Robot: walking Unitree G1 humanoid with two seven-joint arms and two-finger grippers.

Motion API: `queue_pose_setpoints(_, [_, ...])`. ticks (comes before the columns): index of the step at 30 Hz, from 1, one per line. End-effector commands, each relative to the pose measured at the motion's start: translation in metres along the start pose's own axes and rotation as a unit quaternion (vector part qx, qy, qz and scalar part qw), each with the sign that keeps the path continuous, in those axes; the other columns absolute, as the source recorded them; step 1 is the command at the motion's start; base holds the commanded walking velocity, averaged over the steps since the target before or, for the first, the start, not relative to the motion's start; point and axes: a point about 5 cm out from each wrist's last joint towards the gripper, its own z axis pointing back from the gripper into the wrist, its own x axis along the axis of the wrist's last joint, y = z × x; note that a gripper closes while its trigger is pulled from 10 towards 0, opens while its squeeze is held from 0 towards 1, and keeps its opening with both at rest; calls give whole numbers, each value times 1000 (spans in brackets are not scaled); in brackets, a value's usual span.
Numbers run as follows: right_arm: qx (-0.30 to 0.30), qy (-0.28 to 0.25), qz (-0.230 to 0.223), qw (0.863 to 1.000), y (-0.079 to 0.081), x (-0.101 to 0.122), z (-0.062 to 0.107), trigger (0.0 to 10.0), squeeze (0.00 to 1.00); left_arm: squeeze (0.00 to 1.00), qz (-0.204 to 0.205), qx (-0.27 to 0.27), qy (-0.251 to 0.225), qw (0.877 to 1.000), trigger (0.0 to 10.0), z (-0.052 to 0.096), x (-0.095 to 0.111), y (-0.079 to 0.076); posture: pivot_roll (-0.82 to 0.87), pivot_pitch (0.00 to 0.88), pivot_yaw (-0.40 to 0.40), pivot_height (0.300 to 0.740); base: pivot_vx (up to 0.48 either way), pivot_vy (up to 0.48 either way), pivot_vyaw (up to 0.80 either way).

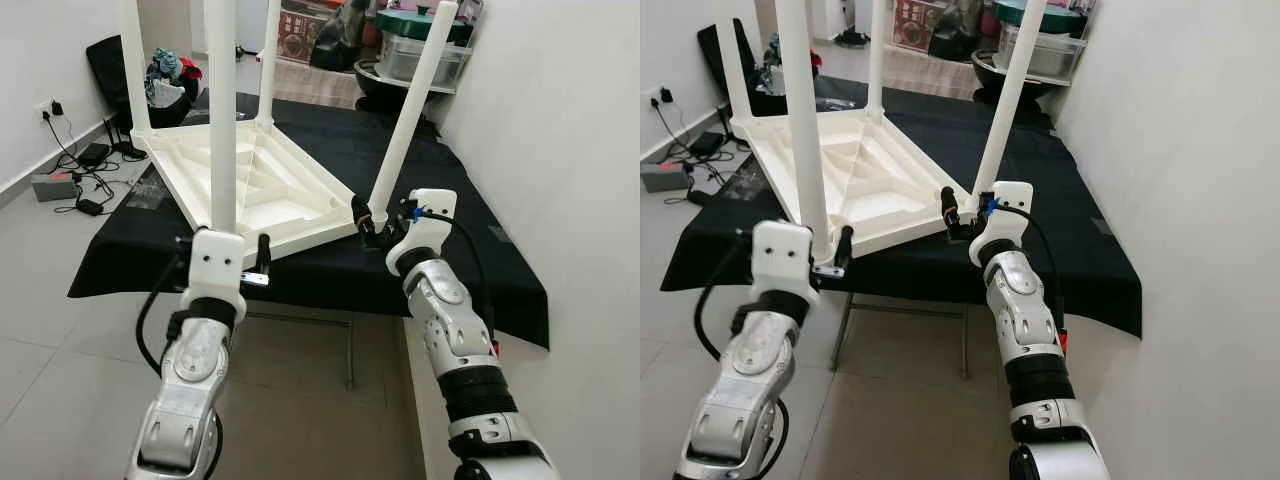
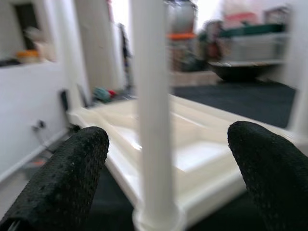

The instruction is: Building children table

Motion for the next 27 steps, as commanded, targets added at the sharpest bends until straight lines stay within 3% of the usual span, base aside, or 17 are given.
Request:
queue_pose_setpoints(1, [-25,9,-8,1000,-12,-4,3,10000,0,0,-18,35,13,999,10000,6,-2,16,120,71,-183,740,0,0,0])
queue_pose_setpoints(3, [-27,7,-2,1000,-18,-3,4,10000,0,0,-49,83,26,995,10000,18,-6,42,132,71,-190,740,0,0,0])
queue_pose_setpoints(4, [-27,7,-2,1000,-18,-3,4,10000,0,0,-49,83,26,995,10000,18,-6,42,132,71,-190,740,0,0,0])
queue_pose_setpoints(5, [-37,10,-10,999,-23,-4,4,10000,0,0,-77,109,38,990,10000,27,-9,58,139,71,-192,740,0,0,0])
queue_pose_setpoints(8, [-44,11,-11,999,-27,-4,4,10000,0,0,-91,123,47,987,10000,31,-12,68,141,71,-194,740,0,0,0])
queue_pose_setpoints(11, [-58,11,16,998,-32,-5,4,10000,0,0,-112,154,60,980,10000,39,-15,88,145,71,-200,740,0,0,735])
queue_pose_setpoints(14, [-58,14,22,998,-30,-6,2,10000,0,0,-114,169,55,977,10000,36,-11,95,146,71,-203,740,0,0,758])
queue_pose_setpoints(18, [-70,17,17,997,-31,-5,1,10000,0,0,-116,180,47,976,10000,33,-7,100,141,70,-202,740,0,0,0])
queue_pose_setpoints(27, [-75,12,15,997,-33,-3,0,10000,0,0,-122,172,40,977,10000,24,-4,103,134,74,-199,740,284,0,0])
